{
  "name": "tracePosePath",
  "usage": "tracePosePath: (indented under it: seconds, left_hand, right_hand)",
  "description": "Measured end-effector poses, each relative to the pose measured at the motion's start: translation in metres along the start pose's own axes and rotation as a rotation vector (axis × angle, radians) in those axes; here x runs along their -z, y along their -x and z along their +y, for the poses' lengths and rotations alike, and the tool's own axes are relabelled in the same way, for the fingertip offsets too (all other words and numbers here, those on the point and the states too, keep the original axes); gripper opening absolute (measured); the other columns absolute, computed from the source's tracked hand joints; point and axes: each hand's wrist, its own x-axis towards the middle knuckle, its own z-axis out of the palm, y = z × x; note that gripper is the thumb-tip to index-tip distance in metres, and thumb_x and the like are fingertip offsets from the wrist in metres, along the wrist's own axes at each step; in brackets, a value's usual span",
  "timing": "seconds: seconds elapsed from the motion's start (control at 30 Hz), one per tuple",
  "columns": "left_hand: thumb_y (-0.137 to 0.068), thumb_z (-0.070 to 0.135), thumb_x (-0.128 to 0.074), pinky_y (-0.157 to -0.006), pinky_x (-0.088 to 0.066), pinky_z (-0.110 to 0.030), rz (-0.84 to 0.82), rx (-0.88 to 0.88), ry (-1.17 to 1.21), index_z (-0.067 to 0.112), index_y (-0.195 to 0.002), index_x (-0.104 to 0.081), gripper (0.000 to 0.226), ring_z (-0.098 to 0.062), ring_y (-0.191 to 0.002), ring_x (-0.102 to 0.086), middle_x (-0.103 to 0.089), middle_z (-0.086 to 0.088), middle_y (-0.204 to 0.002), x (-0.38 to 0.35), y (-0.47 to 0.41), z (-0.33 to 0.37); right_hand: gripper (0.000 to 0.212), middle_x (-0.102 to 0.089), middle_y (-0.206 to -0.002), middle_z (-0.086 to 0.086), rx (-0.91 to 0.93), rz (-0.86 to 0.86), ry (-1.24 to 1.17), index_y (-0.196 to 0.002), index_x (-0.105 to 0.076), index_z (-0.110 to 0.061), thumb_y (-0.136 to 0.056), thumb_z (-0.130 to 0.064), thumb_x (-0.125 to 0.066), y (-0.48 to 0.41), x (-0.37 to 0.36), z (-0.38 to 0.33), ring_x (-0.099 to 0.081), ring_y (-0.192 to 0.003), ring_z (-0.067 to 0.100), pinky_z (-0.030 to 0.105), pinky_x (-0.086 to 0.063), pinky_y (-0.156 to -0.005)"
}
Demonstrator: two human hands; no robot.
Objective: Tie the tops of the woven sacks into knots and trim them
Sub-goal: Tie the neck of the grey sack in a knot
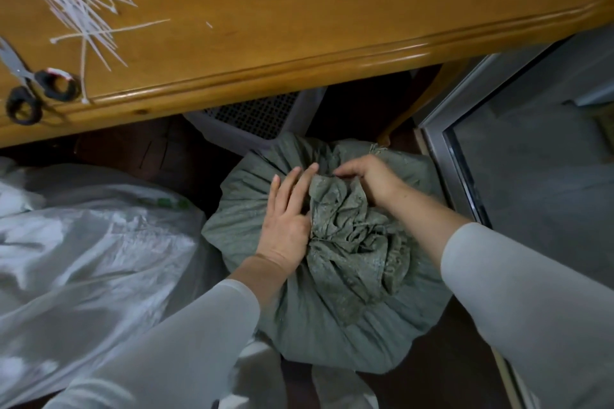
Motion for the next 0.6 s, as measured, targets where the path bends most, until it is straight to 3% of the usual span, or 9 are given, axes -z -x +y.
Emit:
tracePosePath:
  seconds: [0.1, 0.2, 0.27, 0.33, 0.4, 0.43, 0.5, 0.57, 0.6]
  left_hand:
    - [-0.088, 0.014, -0.055, -0.119, -0.001, -0.035, -0.059, 0.181, 0.162, 0.011, -0.124, -0.061, 0.036, -0.027, -0.136, -0.022, -0.032, -0.007, -0.149, 0.005, -0.005, 0.003]
    - [-0.093, 0.01, -0.051, -0.112, -0.022, -0.027, -0.152, 0.453, 0.502, 0.02, -0.142, -0.037, 0.052, -0.021, -0.131, -0.032, -0.039, -0.005, -0.141, 0.013, -0.011, 0.004]
    - [-0.091, 0.014, -0.054, -0.108, -0.031, -0.028, -0.076, 0.539, 0.666, 0.036, -0.131, -0.041, 0.047, -0.016, -0.123, -0.041, -0.045, 0.0, -0.131, 0.017, -0.013, 0.006]
    - [-0.087, 0.017, -0.057, -0.103, -0.04, -0.036, -0.043, 0.649, 0.771, 0.055, -0.103, -0.046, 0.042, -0.019, -0.114, -0.051, -0.055, 0.005, -0.119, 0.019, -0.016, 0.01]
    - [-0.086, 0.018, -0.055, -0.099, -0.046, -0.044, -0.029, 0.762, 0.909, 0.055, -0.09, -0.054, 0.037, -0.024, -0.106, -0.058, -0.063, 0.005, -0.106, 0.017, -0.019, 0.013]
    - [-0.089, 0.02, -0.052, -0.099, -0.047, -0.044, -0.006, 0.825, 0.969, 0.052, -0.095, -0.058, 0.033, -0.024, -0.104, -0.06, -0.064, 0.002, -0.105, 0.015, -0.021, 0.014]
    - [-0.094, 0.028, -0.046, -0.103, -0.044, -0.043, -0.039, 1.021, 1.085, 0.025, -0.118, -0.062, 0.028, -0.027, -0.109, -0.059, -0.064, -0.009, -0.116, 0.016, -0.025, 0.014]
    - [-0.087, 0.026, -0.058, -0.106, -0.041, -0.037, -0.025, 1.112, 1.193, 0.001, -0.119, -0.061, 0.04, -0.03, -0.117, -0.056, -0.062, -0.015, -0.122, 0.015, -0.028, 0.014]
    - [-0.086, 0.02, -0.063, -0.106, -0.04, -0.031, 0.034, 1.184, 1.17, -0.003, -0.117, -0.06, 0.039, -0.028, -0.12, -0.055, -0.062, -0.015, -0.123, 0.008, -0.028, 0.011]
  right_hand:
    - [0.016, -0.066, -0.088, 0.024, -0.073, -0.058, -0.143, -0.089, -0.07, 0.011, -0.079, 0.005, -0.059, 0.001, -0.002, -0.008, -0.061, -0.094, 0.037, 0.044, -0.046, -0.095]
    - [0.016, -0.065, -0.088, 0.026, -0.152, -0.02, -0.204, -0.086, -0.066, 0.013, -0.084, 0.011, -0.051, -0.002, -0.004, -0.006, -0.063, -0.086, 0.034, 0.044, -0.049, -0.085]
    - [0.016, -0.061, -0.08, 0.014, -0.185, -0.013, -0.204, -0.082, -0.066, 0.006, -0.088, 0.007, -0.051, -0.004, -0.005, -0.003, -0.057, -0.072, 0.021, 0.031, -0.049, -0.067]
    - [0.015, -0.058, -0.083, 0.011, -0.178, 0.0, -0.186, -0.091, -0.066, 0.008, -0.089, 0.003, -0.053, -0.008, -0.004, 0.0, -0.055, -0.067, 0.015, 0.021, -0.044, -0.061]
    - [0.023, -0.056, -0.076, 0.008, -0.244, 0.006, -0.23, -0.073, -0.061, -0.004, -0.092, 0.002, -0.049, -0.007, -0.002, 0.002, -0.052, -0.047, 0.004, 0.02, -0.048, -0.058]
    - [0.031, -0.055, -0.077, 0.006, -0.243, 0.006, -0.22, -0.068, -0.053, -0.016, -0.093, 0.001, -0.046, -0.007, -0.001, 0.006, -0.05, -0.042, -0.001, 0.015, -0.047, -0.059]
    - [0.03, -0.057, -0.103, 0.014, -0.248, 0.053, -0.208, -0.082, -0.053, -0.022, -0.098, -0.002, -0.037, -0.002, 0.001, 0.008, -0.051, -0.043, -0.011, 0.003, -0.04, -0.054]
    - [0.027, -0.054, -0.121, 0.02, -0.227, 0.041, -0.123, -0.101, -0.056, -0.016, -0.101, -0.009, -0.03, 0.001, -0.002, 0.011, -0.054, -0.047, -0.005, 0.002, -0.037, -0.046]
    - [0.027, -0.062, -0.11, 0.022, -0.173, 0.028, -0.015, -0.102, -0.059, -0.007, -0.101, -0.013, -0.032, 0.005, -0.005, 0.011, -0.053, -0.046, 0.002, 0.005, -0.037, -0.043]
